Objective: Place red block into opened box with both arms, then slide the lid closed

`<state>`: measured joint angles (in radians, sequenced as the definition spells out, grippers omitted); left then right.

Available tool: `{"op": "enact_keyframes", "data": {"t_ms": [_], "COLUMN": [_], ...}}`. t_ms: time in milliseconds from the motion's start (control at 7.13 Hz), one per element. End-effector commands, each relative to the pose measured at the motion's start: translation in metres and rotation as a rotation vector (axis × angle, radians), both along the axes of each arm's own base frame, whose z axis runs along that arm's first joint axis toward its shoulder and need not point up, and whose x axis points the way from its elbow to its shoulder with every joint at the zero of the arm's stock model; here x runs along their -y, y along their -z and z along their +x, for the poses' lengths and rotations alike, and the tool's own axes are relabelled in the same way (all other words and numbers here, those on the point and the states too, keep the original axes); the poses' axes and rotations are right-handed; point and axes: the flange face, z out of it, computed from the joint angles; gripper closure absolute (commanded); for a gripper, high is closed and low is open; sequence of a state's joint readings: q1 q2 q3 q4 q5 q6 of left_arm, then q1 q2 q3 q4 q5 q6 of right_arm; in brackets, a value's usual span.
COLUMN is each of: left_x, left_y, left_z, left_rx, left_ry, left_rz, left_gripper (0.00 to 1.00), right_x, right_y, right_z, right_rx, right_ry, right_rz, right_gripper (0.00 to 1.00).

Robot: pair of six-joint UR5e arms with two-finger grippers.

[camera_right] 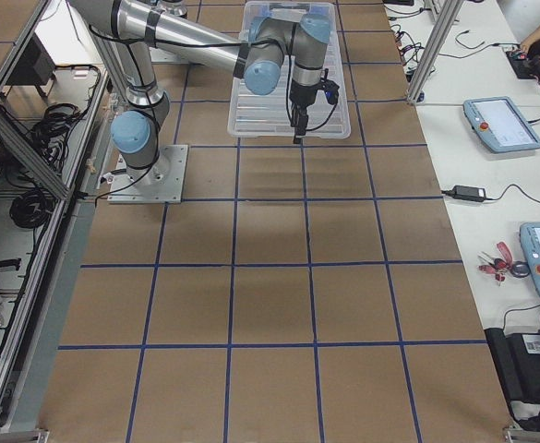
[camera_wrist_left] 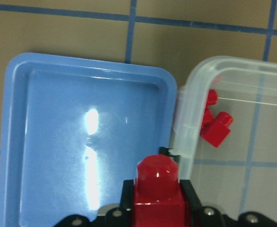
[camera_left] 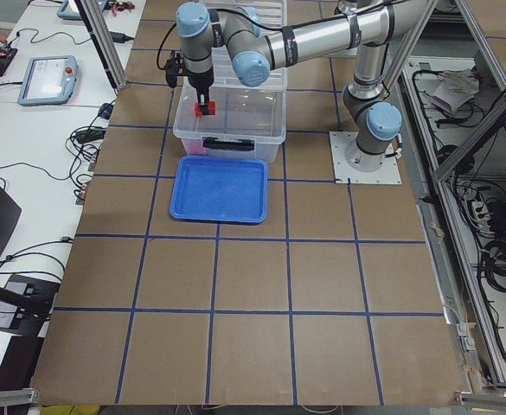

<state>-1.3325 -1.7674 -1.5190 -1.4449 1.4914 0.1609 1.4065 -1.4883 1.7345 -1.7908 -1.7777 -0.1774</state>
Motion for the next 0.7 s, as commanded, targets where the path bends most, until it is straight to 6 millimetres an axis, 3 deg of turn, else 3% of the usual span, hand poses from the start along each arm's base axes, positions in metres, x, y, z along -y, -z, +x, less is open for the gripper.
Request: {"op": "enact_keyframes", "data": {"t_ms": [0,280,421,561], "left_x": [-0.021,-0.03,-0.035,-0.037], "left_y": [0.038,0.083,0.094,0.107], "left_z": [-0.044,-0.044,-0.041,-0.041], "left_rx": [-0.009,-0.014,-0.017,-0.019], "left_ry": [0.029,0.008,0.011,0.007], "left_rz": [0.074,0.138,0.156,0.167], "left_gripper": [1.0,1.0,1.0,1.0], "right_x": [-0.003,-0.01,-0.017,-0.024], "right_y": [-0.058,-0.115,-0.133,-0.133], "right_z": [0.028,0.087,0.095,0.104], "right_rx": [0.106,0.152,0.154,0.16], "right_ry": [-0.023,-0.018,0.046,0.062], "right_rz": [-0.087,-0.087,-0.06,-0.044], "right_gripper": [0.0,0.0,0.0,0.0]}}
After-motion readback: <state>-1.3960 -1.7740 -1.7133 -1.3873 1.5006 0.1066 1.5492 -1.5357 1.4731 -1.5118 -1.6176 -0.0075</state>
